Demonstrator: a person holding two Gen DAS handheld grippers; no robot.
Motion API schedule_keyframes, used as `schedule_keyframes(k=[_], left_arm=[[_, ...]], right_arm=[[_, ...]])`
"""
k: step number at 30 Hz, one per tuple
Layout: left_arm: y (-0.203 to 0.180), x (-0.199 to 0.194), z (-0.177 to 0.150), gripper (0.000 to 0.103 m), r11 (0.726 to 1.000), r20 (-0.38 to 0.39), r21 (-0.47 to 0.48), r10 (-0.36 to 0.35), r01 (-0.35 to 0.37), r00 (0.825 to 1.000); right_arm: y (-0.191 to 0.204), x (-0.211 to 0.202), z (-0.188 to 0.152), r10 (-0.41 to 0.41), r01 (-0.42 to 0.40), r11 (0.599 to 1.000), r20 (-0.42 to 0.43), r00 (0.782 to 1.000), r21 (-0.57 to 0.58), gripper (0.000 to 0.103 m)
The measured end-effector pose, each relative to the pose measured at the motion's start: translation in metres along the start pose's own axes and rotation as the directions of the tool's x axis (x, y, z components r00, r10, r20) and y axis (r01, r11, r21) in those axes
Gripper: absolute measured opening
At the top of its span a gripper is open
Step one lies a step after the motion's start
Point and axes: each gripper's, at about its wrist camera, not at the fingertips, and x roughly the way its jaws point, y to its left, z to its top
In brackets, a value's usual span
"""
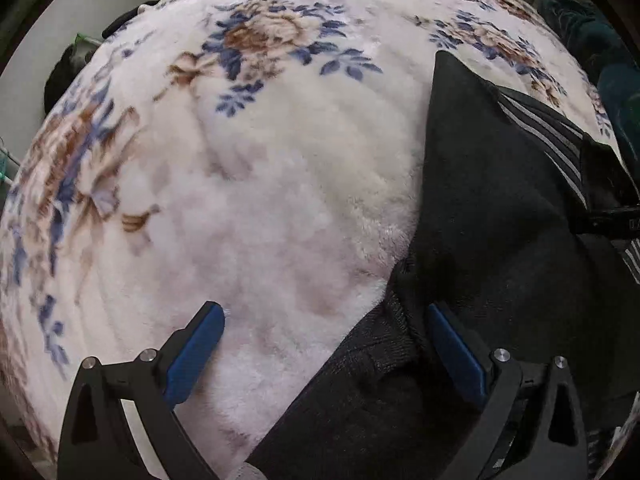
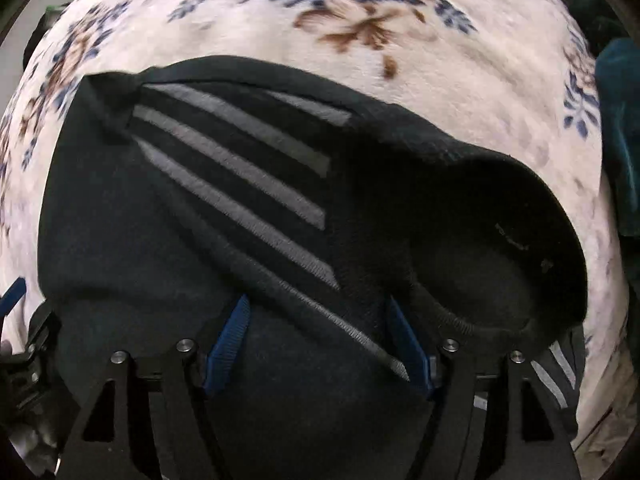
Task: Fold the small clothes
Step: 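Release the folded side and smooth it flat with the right gripper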
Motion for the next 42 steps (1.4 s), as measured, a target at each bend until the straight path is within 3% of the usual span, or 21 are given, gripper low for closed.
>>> schedule_keyframes(k=[3, 6, 9, 11, 12, 15, 19, 20, 21, 22, 25, 29, 32, 33, 35, 39, 42], left_arm=[[-0.008, -0.028, 0.007, 0.103, 1.000, 0.039, -0.002, 0.010, -0.010, 0.999], [-0.034, -0.060, 0.007, 0.103, 0.997, 0.083, -0.005, -0.079, 0.080, 0.993], [-0.080, -0.059, -0.004, 0.103, 0.984, 0.047, 0.022, -0.179, 0.178, 0.983], [-0.120, -0.046, -0.016, 0.103, 0.976, -0.006, 0.081, -0.202, 0.201, 0.979], [-0.132, -0.043, -0.017, 0.103, 0.973, -0.024, 0.100, -0.205, 0.207, 0.978], [-0.174, -0.030, -0.036, 0.103, 0.963, -0.036, 0.208, -0.168, 0.172, 0.985], [-0.188, -0.012, -0.053, 0.103, 0.950, -0.015, 0.305, -0.066, 0.067, 0.998], [-0.186, -0.011, -0.054, 0.103, 0.949, -0.009, 0.308, -0.069, 0.068, 0.998], [-0.184, -0.012, -0.055, 0.103, 0.948, 0.000, 0.310, -0.069, 0.066, 0.998], [-0.183, -0.013, -0.055, 0.103, 0.947, 0.003, 0.316, -0.065, 0.061, 0.998], [-0.183, -0.013, -0.055, 0.103, 0.942, 0.006, 0.332, -0.056, 0.051, 0.998], [-0.186, -0.012, -0.055, 0.103, 0.947, 0.003, 0.319, -0.049, 0.046, 0.999], [-0.181, -0.016, -0.051, 0.103, 0.957, -0.001, 0.286, -0.048, 0.047, 0.999], [-0.178, -0.021, -0.048, 0.103, 0.961, 0.002, 0.273, -0.051, 0.049, 0.999], [-0.176, -0.027, -0.046, 0.103, 0.968, 0.015, 0.245, -0.062, 0.057, 0.998], [-0.183, -0.037, -0.038, 0.103, 0.972, 0.031, 0.190, -0.150, 0.141, 0.988], [-0.200, -0.023, -0.033, 0.103, 0.965, 0.020, 0.220, -0.153, 0.145, 0.988]], right_arm=[[-0.025, -0.024, -0.008, 0.017, -0.019, 0.997, 0.029, 0.999, 0.077, 0.071], [-0.067, -0.071, -0.039, 0.064, -0.083, 0.981, 0.110, 0.992, 0.175, 0.071], [-0.123, -0.104, -0.086, 0.017, -0.047, 0.971, 0.127, 0.992, 0.234, 0.071], [-0.138, -0.104, -0.111, -0.033, 0.015, 0.973, 0.074, 0.997, 0.232, 0.063], [-0.150, -0.099, -0.121, -0.063, 0.054, 0.974, 0.037, 0.997, 0.218, 0.053], [-0.182, -0.072, -0.140, -0.094, 0.108, 0.979, -0.088, 0.992, 0.172, 0.053], [-0.201, -0.049, -0.149, 0.033, -0.014, 0.990, -0.137, 0.990, 0.137, 0.051], [-0.199, -0.045, -0.148, 0.057, -0.041, 0.993, -0.141, 0.988, 0.113, 0.042], [-0.195, -0.040, -0.148, 0.073, -0.061, 0.995, -0.147, 0.986, 0.085, 0.008], [-0.194, -0.037, -0.148, 0.071, -0.060, 0.995, -0.147, 0.987, 0.079, 0.003], [-0.189, -0.038, -0.144, 0.018, -0.016, 1.000, -0.105, 0.994, 0.017, 0.003], [-0.208, -0.059, -0.137, 0.071, -0.071, 0.995, 0.001, 0.998, 0.066, 0.003], [-0.231, -0.055, -0.142, 0.098, -0.092, 0.990, -0.056, 0.994, 0.105, 0.005], [-0.241, -0.056, -0.142, 0.073, -0.065, 0.991, -0.071, 0.995, 0.114, 0.005], [-0.259, -0.068, -0.151, 0.044, -0.040, 0.987, -0.023, 0.999, 0.155, 0.005], [-0.296, -0.101, -0.186, 0.078, -0.105, 0.935, 0.093, 0.993, 0.338, 0.006], [-0.277, -0.102, -0.210, 0.116, -0.135, 0.932, 0.075, 0.990, 0.336, 0.006]])
